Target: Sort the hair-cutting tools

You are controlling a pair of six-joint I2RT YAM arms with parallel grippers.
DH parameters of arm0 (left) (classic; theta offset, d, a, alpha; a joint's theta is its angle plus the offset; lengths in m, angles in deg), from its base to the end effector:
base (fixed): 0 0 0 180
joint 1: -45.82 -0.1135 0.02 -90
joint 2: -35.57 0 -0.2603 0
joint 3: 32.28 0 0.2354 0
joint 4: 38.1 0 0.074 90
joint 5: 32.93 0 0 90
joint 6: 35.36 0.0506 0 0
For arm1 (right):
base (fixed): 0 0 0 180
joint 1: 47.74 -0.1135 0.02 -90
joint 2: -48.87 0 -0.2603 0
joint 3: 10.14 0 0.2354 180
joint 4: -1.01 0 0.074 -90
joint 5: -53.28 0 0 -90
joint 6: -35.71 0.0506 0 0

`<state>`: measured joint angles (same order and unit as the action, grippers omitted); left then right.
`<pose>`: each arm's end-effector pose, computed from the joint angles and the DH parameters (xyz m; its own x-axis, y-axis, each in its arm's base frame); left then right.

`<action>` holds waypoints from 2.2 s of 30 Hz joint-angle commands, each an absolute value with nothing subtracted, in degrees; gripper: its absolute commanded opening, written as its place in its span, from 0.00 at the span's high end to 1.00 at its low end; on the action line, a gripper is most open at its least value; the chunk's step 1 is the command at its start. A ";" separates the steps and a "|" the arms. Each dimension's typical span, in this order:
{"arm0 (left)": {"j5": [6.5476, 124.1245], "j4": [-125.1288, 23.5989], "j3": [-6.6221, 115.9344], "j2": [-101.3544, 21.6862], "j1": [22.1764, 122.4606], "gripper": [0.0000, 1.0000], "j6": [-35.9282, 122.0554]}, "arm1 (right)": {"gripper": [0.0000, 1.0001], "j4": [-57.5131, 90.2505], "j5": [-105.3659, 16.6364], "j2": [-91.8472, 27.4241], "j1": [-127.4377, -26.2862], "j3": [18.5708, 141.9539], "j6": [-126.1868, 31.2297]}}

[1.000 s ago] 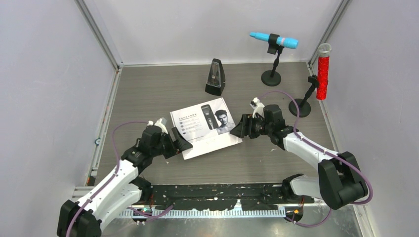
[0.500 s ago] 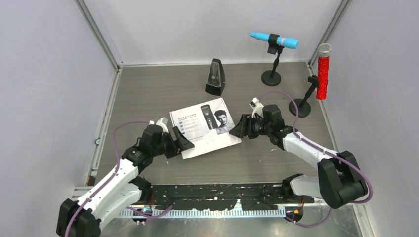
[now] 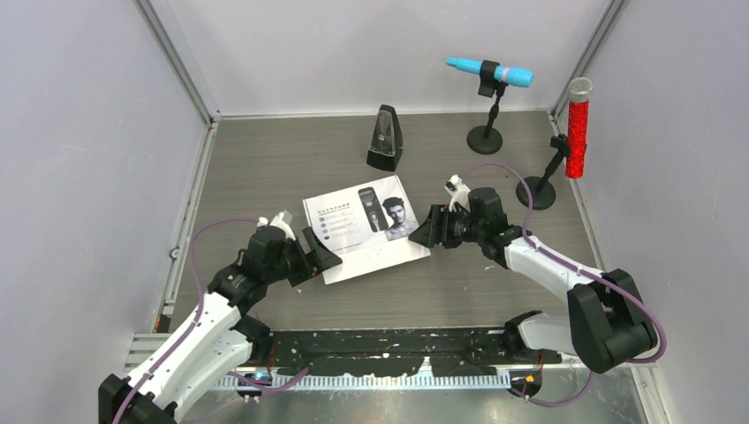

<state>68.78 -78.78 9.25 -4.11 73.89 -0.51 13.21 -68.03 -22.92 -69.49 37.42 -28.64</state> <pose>0.1286 -0.0802 0.2098 -0.8088 -0.4794 -0.3407 -0.1110 0.6933 -0.7120 0.2203 0.1162 0.1945 -0.8024 0.0781 -0.5917 -0.3967 0.6709 0.6265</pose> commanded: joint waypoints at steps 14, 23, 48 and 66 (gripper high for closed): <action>49.08 -86.74 13.65 -1.56 85.48 0.15 5.23 | 0.35 10.23 -68.89 -22.86 -69.97 38.13 -28.75; 49.81 -82.15 14.13 -6.35 87.45 0.28 4.63 | 0.35 10.36 -68.79 -22.82 -69.97 37.81 -29.12; 36.80 -93.90 29.24 -21.82 104.50 0.22 6.57 | 0.34 10.06 -69.21 -22.67 -69.97 37.24 -29.04; 42.15 -75.95 11.16 -4.20 92.25 0.18 11.68 | 0.34 10.33 -69.25 -22.75 -69.97 36.97 -29.77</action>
